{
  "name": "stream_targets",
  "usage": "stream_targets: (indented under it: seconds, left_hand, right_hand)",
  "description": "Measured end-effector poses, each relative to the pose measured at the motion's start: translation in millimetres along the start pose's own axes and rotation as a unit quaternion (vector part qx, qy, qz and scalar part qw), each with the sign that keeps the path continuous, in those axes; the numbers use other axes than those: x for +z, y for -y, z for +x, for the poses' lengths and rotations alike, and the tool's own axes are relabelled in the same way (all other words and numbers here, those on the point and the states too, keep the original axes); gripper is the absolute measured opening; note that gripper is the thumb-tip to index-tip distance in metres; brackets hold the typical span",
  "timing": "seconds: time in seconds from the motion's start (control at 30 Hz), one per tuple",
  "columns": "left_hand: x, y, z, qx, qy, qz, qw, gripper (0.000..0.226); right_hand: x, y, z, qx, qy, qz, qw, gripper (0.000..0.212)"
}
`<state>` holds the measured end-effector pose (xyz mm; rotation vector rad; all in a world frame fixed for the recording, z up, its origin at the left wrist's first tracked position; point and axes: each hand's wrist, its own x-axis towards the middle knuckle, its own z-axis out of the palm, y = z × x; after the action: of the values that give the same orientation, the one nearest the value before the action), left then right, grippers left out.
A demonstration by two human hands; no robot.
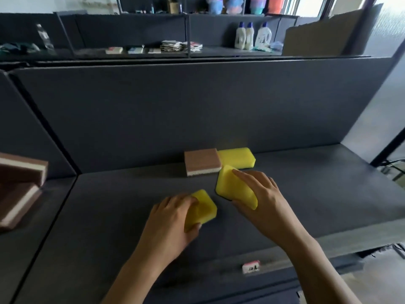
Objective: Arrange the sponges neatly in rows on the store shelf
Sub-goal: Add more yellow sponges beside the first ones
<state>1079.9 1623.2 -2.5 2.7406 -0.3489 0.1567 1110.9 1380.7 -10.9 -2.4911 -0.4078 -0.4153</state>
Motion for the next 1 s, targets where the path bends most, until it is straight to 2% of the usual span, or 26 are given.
stream_targets:
  seconds: [0.27, 0.37, 0.47, 0.6, 0.8, 1.0]
  left_hand:
    - [4.1, -26.6, 19.3, -0.044, 0.048, 0.013, 0.998, 0.067]
    - [-0.4, -48.3, 32.2, -0.043, 0.021, 0.003, 0.999, 0.070]
    - [2.5, -68.2, 47.3, -0.031, -0.008, -0.004, 0.999, 0.083]
    - [16.9, -81.5, 62.9, -0.015, 0.000, -0.027, 1.000, 0.093]
    - [22.0, -86.4, 71.3, 0.020, 0.016, -0.038, 0.999, 0.085]
    - [15.7, -75.6, 85.6, 0.031, 0.025, -0.052, 0.998, 0.080]
  right_hand:
    - [-11.5, -49.6, 16.6, -0.028, 0.044, 0.004, 0.999, 0.070]
    - [-16.2, -61.4, 21.9, -0.041, 0.061, 0.006, 0.997, 0.071]
    - [-20.6, -65.7, 25.9, -0.047, 0.082, 0.006, 0.996, 0.070]
    - [-24.3, -66.4, 29.7, -0.084, 0.092, 0.005, 0.992, 0.072]
    - [-31.4, -61.4, 35.3, -0.125, 0.107, -0.013, 0.986, 0.072]
    - [-37.6, -51.4, 35.2, -0.140, 0.083, -0.075, 0.984, 0.063]
